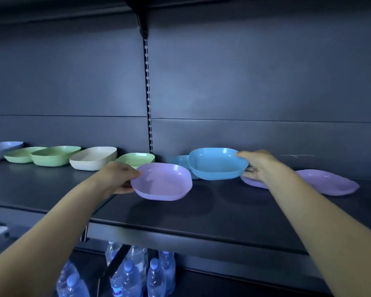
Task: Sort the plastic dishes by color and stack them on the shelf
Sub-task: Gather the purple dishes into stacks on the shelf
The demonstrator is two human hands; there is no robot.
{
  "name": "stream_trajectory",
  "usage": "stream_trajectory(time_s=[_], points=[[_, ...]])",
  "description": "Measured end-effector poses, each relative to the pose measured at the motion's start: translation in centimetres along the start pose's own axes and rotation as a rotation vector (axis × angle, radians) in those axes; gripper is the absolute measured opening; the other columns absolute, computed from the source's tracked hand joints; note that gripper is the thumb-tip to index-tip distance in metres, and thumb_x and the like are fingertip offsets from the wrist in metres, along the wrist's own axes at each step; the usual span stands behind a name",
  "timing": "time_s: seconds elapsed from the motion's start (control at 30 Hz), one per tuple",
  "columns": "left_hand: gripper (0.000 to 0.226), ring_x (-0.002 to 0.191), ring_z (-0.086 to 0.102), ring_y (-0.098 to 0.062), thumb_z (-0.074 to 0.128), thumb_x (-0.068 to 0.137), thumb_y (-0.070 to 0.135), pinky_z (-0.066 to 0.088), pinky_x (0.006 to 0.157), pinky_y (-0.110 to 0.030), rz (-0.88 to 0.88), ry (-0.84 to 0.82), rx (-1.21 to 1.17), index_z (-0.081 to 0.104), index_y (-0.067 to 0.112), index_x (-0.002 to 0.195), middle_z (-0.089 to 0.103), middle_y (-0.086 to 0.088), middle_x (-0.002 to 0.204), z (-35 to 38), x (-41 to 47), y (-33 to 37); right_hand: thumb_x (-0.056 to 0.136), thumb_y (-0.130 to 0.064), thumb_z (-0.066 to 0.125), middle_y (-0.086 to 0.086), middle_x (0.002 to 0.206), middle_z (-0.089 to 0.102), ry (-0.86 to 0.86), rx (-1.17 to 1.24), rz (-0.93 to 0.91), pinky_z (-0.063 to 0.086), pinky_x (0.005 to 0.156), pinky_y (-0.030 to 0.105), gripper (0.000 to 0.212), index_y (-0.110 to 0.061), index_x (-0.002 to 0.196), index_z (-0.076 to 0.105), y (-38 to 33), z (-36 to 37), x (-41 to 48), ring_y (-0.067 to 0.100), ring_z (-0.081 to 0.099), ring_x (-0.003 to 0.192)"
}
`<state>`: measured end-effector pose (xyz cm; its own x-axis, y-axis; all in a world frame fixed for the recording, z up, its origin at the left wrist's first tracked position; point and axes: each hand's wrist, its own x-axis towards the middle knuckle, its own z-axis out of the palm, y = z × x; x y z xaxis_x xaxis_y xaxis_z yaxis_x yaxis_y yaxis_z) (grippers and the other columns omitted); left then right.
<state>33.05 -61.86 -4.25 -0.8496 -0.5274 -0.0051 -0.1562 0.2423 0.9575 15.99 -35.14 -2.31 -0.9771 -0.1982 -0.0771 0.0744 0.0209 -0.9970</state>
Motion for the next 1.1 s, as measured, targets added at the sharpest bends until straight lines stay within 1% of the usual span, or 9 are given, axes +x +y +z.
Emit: stream_trajectory(time_s=[0.1,0.2,0.27,0.4,0.47,0.57,0.7,0.9,1.1], points=[[0.014,0.06,0.062,-0.009,0.056,0.092,0.011,0.056,0.053,-0.013,0.03,-0.034,0.025,0.062,0.001,0.084,0.063,-0.006,0.074,-2.3,3.1,0.0,0.089,-0.009,0.061,0.007,0.079,0.059,0.042,-0.026,-0.023,0.049,0.042,0.027,0.018,-0.004,0.105,0.054,-0.3,3.7,2.4,0.018,0.057,0.067],[0.016,0.061,0.063,-0.01,0.055,0.092,0.012,0.056,0.054,-0.013,0.058,-0.083,0.037,0.063,-0.002,0.088,0.064,-0.007,0.078,-4.5,6.2,0.0,0.089,-0.006,0.061,0.01,0.081,0.056,0.09,-0.036,-0.02,0.049,0.035,0.02,0.013,-0.004,0.083,0.05,-0.7,6.8,5.1,0.017,0.054,0.065],[0.017,0.053,0.064,-0.005,0.056,0.092,0.012,0.055,0.053,-0.013,0.063,-0.118,0.035,0.064,-0.001,0.085,0.066,-0.004,0.072,-5.4,7.9,-0.2,0.088,-0.005,0.062,0.014,0.09,0.057,0.141,-0.048,-0.018,0.054,0.049,0.031,0.019,-0.004,0.077,0.048,-0.8,8.3,7.2,0.02,0.056,0.068],[0.016,0.049,0.063,-0.002,0.056,0.091,0.01,0.055,0.053,-0.014,0.049,-0.174,0.007,0.064,0.001,0.081,0.066,0.003,0.058,-6.2,10.3,-1.2,0.083,-0.004,0.068,0.02,0.104,0.058,0.253,-0.141,-0.018,0.054,0.069,0.041,0.02,-0.003,0.075,0.05,0.0,10.2,10.9,0.032,0.06,0.095],[0.016,0.048,0.063,-0.002,0.056,0.091,0.011,0.055,0.052,-0.014,0.046,-0.19,0.011,0.064,0.001,0.081,0.066,0.006,0.054,-6.2,11.1,-1.6,0.081,-0.005,0.07,0.018,0.097,0.057,0.289,-0.239,-0.034,0.054,0.071,0.04,0.022,-0.003,0.072,0.05,1.0,10.9,12.2,0.031,0.059,0.092],[0.017,0.049,0.064,-0.001,0.055,0.092,0.01,0.056,0.052,-0.014,0.047,-0.228,-0.002,0.064,0.001,0.081,0.068,0.008,0.053,-6.0,11.8,-2.0,0.08,-0.015,0.069,0.011,0.078,0.056,0.38,-0.602,-0.046,0.047,0.059,0.03,0.019,-0.002,0.077,0.056,2.1,11.4,12.9,0.023,0.054,0.073],[0.016,0.047,0.063,-0.001,0.054,0.092,0.01,0.056,0.053,-0.014,0.052,-0.276,-0.024,0.063,0.002,0.082,0.067,0.008,0.052,-5.4,11.9,-2.2,0.08,-0.025,0.067,0.005,0.072,0.055,0.424,-0.812,-0.051,0.034,0.049,0.024,0.023,-0.005,0.072,0.056,2.8,11.9,13.0,0.021,0.051,0.074],[0.014,0.051,0.066,-0.003,0.057,0.091,0.01,0.056,0.053,-0.016,0.071,-0.273,-0.061,0.064,-0.002,0.091,0.069,-0.006,0.078,-4.7,11.9,-1.3,0.077,-0.014,0.072,0.009,0.063,0.053,0.283,-0.521,-0.045,0.045,0.055,0.027,0.026,-0.007,0.059,0.055,2.7,10.5,12.5,0.019,0.049,0.054],[0.023,0.062,0.068,-0.008,0.059,0.091,0.014,0.057,0.057,-0.016,0.084,-0.312,-0.049,0.063,-0.005,0.102,0.07,-0.008,0.088,-1.9,10.5,0.6,0.085,-0.014,0.067,0.008,0.083,0.062,0.05,-0.599,-0.118,0.047,0.059,0.022,0.01,-0.007,0.09,0.064,0.6,7.5,8.3,0.016,0.055,0.071]])
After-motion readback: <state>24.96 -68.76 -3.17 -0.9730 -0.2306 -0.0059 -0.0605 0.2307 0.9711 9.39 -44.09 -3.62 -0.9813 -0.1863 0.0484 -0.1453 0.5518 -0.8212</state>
